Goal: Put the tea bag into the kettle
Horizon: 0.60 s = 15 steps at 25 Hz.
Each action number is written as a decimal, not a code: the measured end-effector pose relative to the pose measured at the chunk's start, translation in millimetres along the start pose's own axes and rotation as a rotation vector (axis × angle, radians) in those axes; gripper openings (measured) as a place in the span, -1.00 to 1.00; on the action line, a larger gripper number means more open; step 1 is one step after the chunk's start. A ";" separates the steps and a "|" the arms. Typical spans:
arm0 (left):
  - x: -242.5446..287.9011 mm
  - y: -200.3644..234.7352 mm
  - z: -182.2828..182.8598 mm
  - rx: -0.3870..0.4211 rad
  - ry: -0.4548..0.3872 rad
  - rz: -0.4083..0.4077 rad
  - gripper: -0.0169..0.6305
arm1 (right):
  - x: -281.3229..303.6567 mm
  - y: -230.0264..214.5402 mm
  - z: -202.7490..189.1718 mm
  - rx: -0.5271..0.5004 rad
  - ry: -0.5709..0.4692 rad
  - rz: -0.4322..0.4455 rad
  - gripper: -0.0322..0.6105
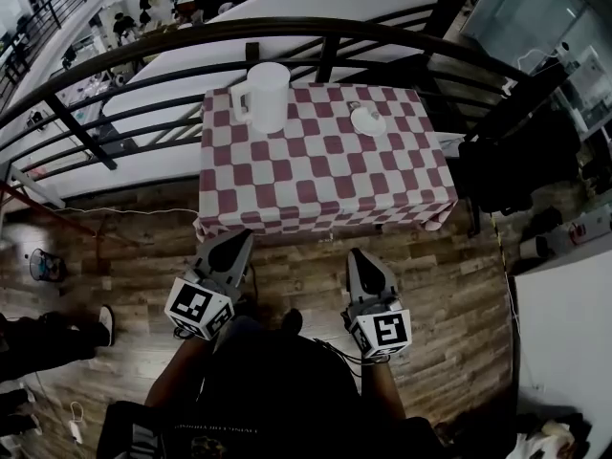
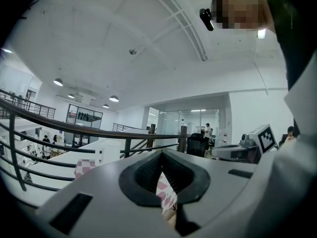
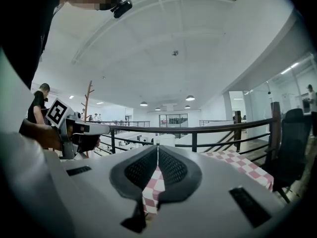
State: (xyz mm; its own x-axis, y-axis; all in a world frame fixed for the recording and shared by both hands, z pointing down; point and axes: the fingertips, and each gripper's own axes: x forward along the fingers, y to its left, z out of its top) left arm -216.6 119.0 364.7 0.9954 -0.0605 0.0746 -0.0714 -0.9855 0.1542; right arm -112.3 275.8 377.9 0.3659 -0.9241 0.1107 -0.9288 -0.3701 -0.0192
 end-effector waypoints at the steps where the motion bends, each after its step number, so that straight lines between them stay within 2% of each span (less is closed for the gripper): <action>1: 2.8 -3.9 -0.4 0.007 -0.005 0.006 -0.94 | 0.7 -3.0 -0.1 -0.001 -0.007 0.013 -0.86; 6: 17.5 -13.1 2.6 0.029 -0.034 0.052 -0.94 | 13.2 -20.3 9.6 -0.026 -0.050 0.066 -0.86; 15: 38.1 -6.8 7.8 0.085 -0.019 0.089 -0.94 | 50.1 -28.1 23.0 -0.043 -0.078 0.126 -0.86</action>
State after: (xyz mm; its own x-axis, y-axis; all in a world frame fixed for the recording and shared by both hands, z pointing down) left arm -177.7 122.1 358.9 0.9865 -0.1503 0.0658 -0.1544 -0.9860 0.0634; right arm -66.6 237.8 361.2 0.2477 -0.9683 0.0322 -0.9688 -0.2473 0.0150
